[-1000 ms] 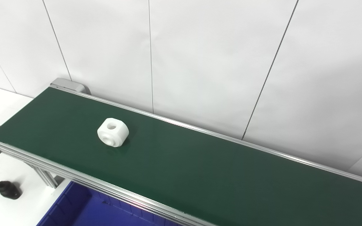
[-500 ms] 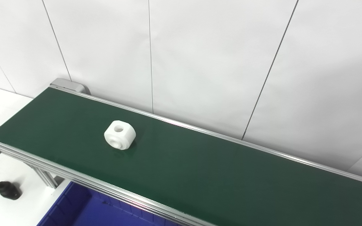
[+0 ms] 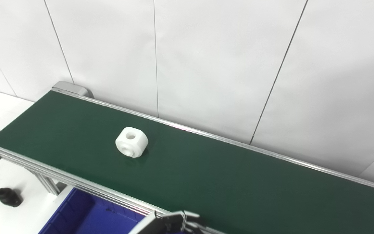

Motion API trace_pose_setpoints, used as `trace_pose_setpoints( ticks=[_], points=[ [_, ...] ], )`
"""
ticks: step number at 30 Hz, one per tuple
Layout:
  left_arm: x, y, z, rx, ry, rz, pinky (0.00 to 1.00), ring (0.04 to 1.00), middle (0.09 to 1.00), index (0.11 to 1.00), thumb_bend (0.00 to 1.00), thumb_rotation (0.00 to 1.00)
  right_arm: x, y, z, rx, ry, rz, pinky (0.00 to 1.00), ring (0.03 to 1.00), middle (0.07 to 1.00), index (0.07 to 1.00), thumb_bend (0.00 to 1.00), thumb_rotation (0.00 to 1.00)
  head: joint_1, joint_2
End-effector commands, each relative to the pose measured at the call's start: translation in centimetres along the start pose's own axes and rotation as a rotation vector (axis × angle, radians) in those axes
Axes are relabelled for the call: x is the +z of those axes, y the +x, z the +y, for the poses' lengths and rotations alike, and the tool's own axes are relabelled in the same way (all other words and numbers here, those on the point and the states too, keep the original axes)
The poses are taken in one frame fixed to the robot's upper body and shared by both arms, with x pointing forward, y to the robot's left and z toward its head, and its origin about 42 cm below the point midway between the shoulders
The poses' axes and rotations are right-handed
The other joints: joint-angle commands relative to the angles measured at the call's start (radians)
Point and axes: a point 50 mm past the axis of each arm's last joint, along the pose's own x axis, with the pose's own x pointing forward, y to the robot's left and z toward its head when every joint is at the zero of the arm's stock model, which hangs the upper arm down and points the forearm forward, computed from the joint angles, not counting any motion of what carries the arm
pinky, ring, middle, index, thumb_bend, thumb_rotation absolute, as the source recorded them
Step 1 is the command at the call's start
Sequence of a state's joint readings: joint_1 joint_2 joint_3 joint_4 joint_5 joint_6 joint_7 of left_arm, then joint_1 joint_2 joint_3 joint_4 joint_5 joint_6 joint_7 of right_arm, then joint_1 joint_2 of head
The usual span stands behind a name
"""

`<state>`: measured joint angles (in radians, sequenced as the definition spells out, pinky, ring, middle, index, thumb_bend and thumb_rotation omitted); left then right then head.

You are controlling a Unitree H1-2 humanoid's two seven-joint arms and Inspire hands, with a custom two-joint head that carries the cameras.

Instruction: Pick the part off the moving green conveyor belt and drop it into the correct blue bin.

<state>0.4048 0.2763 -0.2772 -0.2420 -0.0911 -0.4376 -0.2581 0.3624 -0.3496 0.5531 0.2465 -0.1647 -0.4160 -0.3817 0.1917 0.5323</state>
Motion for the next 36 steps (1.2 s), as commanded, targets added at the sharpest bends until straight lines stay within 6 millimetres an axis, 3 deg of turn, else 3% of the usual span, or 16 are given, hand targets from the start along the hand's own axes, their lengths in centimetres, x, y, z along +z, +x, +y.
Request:
trace_pose_setpoints(
  ticks=[1, 10, 23, 36],
  points=[
    [1.4, 1.0, 0.9, -0.010, 0.014, -0.095, 0.59, 0.687, 0.783, 0.754, 0.89, 0.06, 0.8, 0.3, -0.4, -0.020, 0.019, -0.074, 0.58, 0.685, 0.752, 0.811, 0.78, 0.23, 0.003, 0.015],
    [2.0, 3.9, 2.1, -0.022, 0.053, -0.165, 0.65, 0.748, 0.829, 0.793, 0.90, 0.06, 1.5, 0.3, -0.4, -0.026, 0.025, -0.102, 0.60, 0.698, 0.766, 0.821, 0.79, 0.27, -0.048, 0.089],
    [2.3, 10.2, 5.1, 0.039, 0.197, -0.167, 0.69, 0.792, 0.864, 0.850, 0.85, 0.26, 2.5, 1.2, -0.2, -0.027, 0.024, -0.151, 0.63, 0.705, 0.766, 0.823, 0.80, 0.27, -0.170, 0.179],
    [3.8, 14.6, 9.1, 0.071, 0.390, -0.109, 0.75, 0.860, 0.900, 0.876, 0.80, 0.15, 3.4, 1.8, -0.1, -0.030, 0.030, -0.187, 0.65, 0.711, 0.758, 0.821, 0.82, 0.29, -0.222, 0.221]
  ],
)
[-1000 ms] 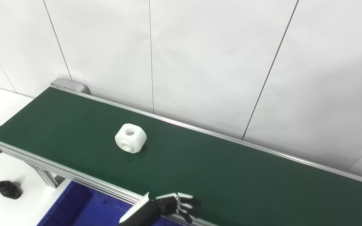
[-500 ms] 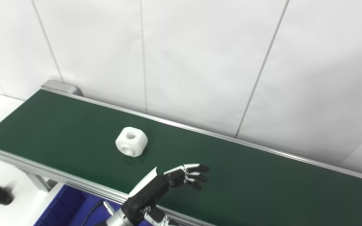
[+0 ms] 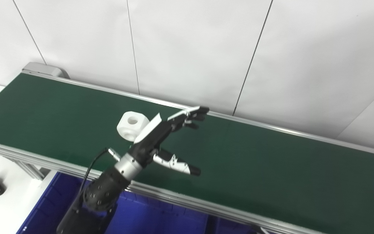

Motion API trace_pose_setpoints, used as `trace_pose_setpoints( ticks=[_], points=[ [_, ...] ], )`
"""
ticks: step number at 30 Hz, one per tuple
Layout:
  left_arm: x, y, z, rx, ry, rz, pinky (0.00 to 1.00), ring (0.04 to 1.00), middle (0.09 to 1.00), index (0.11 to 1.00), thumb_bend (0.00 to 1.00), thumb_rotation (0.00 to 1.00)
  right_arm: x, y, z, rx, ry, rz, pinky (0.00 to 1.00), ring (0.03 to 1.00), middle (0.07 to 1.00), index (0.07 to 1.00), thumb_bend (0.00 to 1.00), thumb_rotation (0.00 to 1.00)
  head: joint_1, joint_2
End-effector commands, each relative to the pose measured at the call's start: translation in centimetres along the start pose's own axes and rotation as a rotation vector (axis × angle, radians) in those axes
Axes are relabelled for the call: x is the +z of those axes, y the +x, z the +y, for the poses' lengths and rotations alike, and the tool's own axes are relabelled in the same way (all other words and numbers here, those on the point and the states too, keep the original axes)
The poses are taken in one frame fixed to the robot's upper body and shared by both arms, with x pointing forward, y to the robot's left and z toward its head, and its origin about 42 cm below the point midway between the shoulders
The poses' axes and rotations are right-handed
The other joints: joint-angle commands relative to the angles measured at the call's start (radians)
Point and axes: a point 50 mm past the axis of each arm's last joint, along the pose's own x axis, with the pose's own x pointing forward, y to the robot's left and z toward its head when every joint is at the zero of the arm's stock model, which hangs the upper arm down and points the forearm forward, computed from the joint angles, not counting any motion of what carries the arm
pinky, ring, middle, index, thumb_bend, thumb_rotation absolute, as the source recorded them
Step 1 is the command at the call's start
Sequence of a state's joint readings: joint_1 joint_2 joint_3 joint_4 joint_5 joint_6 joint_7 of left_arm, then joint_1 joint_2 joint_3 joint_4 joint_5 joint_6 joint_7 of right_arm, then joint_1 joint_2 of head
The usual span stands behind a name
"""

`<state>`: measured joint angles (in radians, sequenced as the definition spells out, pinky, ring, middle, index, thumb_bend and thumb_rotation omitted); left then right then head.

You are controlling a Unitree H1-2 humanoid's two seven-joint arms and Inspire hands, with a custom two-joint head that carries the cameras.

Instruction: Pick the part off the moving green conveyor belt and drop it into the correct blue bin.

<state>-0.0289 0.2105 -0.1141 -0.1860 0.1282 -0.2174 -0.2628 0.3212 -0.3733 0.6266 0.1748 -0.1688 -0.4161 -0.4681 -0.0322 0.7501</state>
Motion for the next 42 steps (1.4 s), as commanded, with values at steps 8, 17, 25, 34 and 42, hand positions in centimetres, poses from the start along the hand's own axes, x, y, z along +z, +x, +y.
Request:
trace_pose_setpoints(
  ticks=[8, 17, 25, 34, 42],
  points=[
    [-0.4, 2.6, 3.0, 0.053, 0.158, 0.025, 0.77, 0.866, 0.900, 0.878, 0.81, 0.12, 1.2, 0.7, -0.2, -0.003, 0.031, -0.084, 0.63, 0.698, 0.755, 0.822, 0.82, 0.30, 0.014, 0.003],
    [-2.6, 4.3, 4.7, 0.042, 0.283, 0.086, 0.80, 0.880, 0.911, 0.879, 0.83, 0.10, 1.2, 0.9, -0.2, -0.008, 0.028, -0.083, 0.64, 0.702, 0.755, 0.820, 0.82, 0.30, 0.031, -0.009],
    [-4.5, 5.1, 6.6, 0.031, 0.471, 0.223, 0.76, 0.867, 0.917, 0.878, 0.88, 0.13, 1.0, 1.1, 0.1, -0.012, 0.023, -0.082, 0.63, 0.697, 0.747, 0.815, 0.83, 0.29, 0.028, -0.014],
    [-5.7, 5.5, 8.0, -0.029, 0.648, 0.332, 0.97, 0.943, 0.952, 0.903, 0.93, 0.10, 1.0, 1.2, 0.2, -0.006, 0.030, -0.080, 0.64, 0.696, 0.750, 0.815, 0.83, 0.28, 0.037, -0.015],
    [-6.7, 5.8, 7.5, -0.103, 0.761, 0.394, 1.00, 1.000, 0.975, 0.892, 0.96, 0.09, 1.0, 1.3, 0.3, -0.005, 0.032, -0.079, 0.63, 0.696, 0.752, 0.816, 0.83, 0.28, 0.037, -0.016]
  ],
)
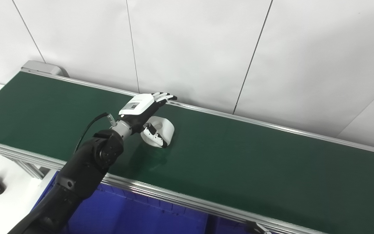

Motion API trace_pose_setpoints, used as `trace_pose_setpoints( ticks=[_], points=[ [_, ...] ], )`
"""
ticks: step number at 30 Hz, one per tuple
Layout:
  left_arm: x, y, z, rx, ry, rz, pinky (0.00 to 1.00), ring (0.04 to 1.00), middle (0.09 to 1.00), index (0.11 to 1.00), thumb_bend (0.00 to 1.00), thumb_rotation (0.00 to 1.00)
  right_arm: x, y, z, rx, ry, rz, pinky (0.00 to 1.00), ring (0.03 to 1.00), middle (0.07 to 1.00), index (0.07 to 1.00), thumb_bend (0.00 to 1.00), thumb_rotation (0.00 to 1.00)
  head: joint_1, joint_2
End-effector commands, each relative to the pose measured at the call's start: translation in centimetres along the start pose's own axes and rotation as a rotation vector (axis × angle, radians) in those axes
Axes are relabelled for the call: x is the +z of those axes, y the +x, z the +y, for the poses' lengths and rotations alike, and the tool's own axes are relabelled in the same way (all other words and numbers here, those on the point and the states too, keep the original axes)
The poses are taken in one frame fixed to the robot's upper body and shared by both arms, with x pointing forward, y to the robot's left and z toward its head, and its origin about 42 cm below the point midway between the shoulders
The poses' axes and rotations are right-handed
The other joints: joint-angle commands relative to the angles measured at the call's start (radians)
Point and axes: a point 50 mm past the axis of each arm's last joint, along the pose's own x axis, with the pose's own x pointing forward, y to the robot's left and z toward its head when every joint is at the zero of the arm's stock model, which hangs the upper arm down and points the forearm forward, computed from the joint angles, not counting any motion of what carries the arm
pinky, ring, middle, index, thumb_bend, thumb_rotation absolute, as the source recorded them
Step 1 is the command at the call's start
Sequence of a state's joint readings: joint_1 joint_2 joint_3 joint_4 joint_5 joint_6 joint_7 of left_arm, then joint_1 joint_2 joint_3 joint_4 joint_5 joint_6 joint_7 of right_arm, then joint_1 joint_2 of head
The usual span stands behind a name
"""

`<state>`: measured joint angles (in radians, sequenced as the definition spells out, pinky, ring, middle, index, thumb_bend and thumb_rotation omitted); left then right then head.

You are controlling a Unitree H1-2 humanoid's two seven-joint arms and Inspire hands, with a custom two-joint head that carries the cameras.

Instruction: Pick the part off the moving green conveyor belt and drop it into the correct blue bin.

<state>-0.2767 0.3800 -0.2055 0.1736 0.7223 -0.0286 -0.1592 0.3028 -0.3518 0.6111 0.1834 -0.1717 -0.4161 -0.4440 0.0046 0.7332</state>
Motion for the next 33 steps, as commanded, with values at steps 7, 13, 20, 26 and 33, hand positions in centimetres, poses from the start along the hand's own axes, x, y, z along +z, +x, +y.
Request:
trace_pose_setpoints(
  ticks=[7, 13, 20, 26, 33],
  points=[
    [-0.3, 1.3, 0.3, -0.011, 0.021, -0.034, 0.98, 0.962, 0.954, 0.859, 0.94, 0.02, 0.9, 0.3, 0.0, -0.015, 0.027, -0.069, 0.62, 0.690, 0.746, 0.812, 0.83, 0.28, 0.004, 0.005],
    [-0.9, 1.7, -2.5, 0.051, -0.131, -0.116, 0.59, 0.666, 0.700, 0.676, 0.74, 0.00, 1.0, 0.1, -0.1, -0.020, 0.033, -0.070, 0.63, 0.693, 0.748, 0.816, 0.82, 0.29, 0.004, 0.013],
    [0.2, 2.1, -5.2, 0.097, -0.331, -0.145, 0.51, 0.492, 0.526, 0.456, 0.50, 0.00, 1.0, -0.1, -0.2, -0.032, 0.024, -0.071, 0.62, 0.691, 0.752, 0.816, 0.83, 0.32, 0.000, 0.020],
    [0.5, 1.9, -5.1, 0.083, -0.349, -0.131, 0.49, 0.481, 0.527, 0.457, 0.50, 0.00, 1.3, 0.0, -0.2, -0.025, 0.029, -0.078, 0.62, 0.697, 0.757, 0.820, 0.82, 0.31, 0.004, 0.030],
    [0.2, -0.3, -4.0, 0.103, -0.397, -0.134, 0.42, 0.438, 0.528, 0.474, 0.50, 0.00, 1.6, -0.2, -0.1, -0.030, 0.038, -0.084, 0.62, 0.690, 0.754, 0.817, 0.82, 0.31, -0.012, 0.056]
  ],
)
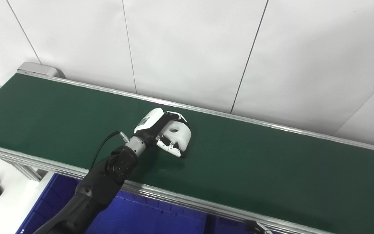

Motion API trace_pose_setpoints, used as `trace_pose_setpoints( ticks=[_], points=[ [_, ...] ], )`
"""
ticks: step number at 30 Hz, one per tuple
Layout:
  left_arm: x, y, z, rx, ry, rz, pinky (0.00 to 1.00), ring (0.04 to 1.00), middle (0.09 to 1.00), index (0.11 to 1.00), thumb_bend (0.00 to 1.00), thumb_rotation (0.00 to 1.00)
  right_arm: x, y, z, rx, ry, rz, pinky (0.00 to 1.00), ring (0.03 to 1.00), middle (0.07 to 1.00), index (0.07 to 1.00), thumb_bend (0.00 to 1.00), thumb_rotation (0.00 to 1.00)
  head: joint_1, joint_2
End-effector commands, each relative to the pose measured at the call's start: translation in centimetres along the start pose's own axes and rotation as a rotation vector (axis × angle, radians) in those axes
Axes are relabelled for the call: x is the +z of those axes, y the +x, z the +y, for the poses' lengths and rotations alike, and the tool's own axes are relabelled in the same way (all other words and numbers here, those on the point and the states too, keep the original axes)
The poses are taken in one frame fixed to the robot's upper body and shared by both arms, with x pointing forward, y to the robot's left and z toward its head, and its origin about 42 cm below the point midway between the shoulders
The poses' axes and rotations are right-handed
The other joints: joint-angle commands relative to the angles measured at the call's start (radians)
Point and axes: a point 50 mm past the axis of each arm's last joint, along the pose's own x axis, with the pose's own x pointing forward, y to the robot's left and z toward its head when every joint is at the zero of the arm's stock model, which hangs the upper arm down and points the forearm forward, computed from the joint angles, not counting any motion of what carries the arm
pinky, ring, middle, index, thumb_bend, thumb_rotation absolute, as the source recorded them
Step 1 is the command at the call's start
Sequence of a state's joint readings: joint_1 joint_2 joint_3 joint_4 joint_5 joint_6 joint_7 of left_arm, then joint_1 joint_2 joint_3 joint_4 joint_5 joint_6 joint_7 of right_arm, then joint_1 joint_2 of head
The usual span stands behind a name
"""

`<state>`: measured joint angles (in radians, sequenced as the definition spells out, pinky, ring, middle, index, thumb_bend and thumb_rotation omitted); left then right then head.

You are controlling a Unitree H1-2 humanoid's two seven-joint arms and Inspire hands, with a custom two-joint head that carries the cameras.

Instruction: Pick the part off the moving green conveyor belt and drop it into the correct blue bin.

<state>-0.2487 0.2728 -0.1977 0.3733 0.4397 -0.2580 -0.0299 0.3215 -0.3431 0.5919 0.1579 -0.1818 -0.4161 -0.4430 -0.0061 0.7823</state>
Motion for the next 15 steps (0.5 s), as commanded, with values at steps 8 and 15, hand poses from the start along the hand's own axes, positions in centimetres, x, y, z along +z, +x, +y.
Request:
trace_pose_setpoints(
  ticks=[8, 15],
  points=[
    [1.9, -4.2, 3.8, 0.130, -0.081, -0.142, 0.43, 0.447, 0.514, 0.474, 0.50, 0.00, 2.0, 0.2, 0.1, -0.018, 0.039, -0.100, 0.62, 0.692, 0.753, 0.817, 0.83, 0.34, -0.060, 0.057],
    [2.7, -8.7, 3.9, 0.153, -0.136, -0.184, 0.47, 0.476, 0.517, 0.464, 0.50, 0.00, 3.1, 0.5, 0.6, -0.020, 0.075, -0.124, 0.62, 0.697, 0.751, 0.816, 0.84, 0.31, -0.150, 0.100]
  ],
)
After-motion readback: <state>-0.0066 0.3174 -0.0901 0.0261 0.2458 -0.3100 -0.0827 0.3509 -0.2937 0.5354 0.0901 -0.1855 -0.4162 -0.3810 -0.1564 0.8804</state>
